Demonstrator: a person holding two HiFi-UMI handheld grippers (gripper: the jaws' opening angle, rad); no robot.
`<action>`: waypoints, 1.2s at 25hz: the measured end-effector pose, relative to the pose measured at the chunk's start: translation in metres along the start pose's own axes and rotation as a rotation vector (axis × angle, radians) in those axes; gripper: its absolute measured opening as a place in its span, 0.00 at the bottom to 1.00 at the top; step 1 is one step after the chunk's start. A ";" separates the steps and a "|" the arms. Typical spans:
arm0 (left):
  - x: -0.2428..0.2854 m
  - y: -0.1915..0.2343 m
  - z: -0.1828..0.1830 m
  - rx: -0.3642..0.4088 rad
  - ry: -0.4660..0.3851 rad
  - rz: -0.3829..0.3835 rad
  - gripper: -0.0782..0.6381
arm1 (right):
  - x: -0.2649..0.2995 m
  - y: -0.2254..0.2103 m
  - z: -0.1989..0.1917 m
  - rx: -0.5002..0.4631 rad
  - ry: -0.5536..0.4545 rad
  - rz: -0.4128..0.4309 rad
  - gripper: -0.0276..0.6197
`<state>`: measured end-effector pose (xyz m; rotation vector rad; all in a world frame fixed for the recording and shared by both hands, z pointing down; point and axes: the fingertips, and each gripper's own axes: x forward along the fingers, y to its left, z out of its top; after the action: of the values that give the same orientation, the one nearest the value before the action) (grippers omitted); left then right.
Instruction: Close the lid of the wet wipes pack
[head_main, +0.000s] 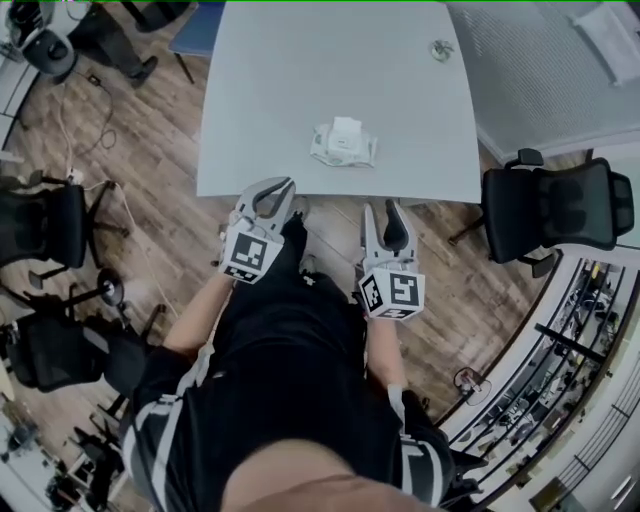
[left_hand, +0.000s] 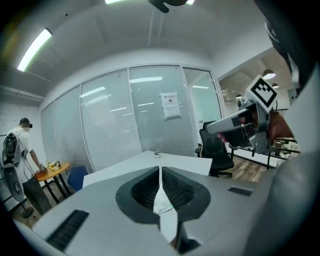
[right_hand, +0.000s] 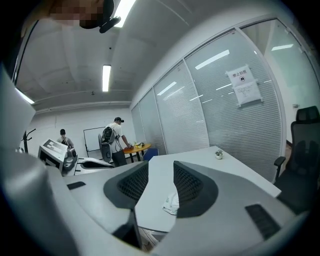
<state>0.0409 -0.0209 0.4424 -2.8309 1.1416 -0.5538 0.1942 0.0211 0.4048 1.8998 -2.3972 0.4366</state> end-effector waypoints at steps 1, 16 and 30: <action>0.014 0.005 -0.003 0.011 0.009 -0.010 0.16 | 0.012 -0.005 0.000 -0.004 0.007 0.001 0.31; 0.214 0.053 -0.144 0.218 0.331 -0.314 0.22 | 0.192 -0.069 -0.025 -0.019 0.203 -0.012 0.31; 0.306 0.042 -0.252 0.389 0.533 -0.562 0.24 | 0.316 -0.096 -0.111 -0.146 0.558 0.152 0.31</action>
<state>0.1308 -0.2348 0.7665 -2.6807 0.1739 -1.4423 0.1944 -0.2696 0.5966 1.3167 -2.1284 0.6734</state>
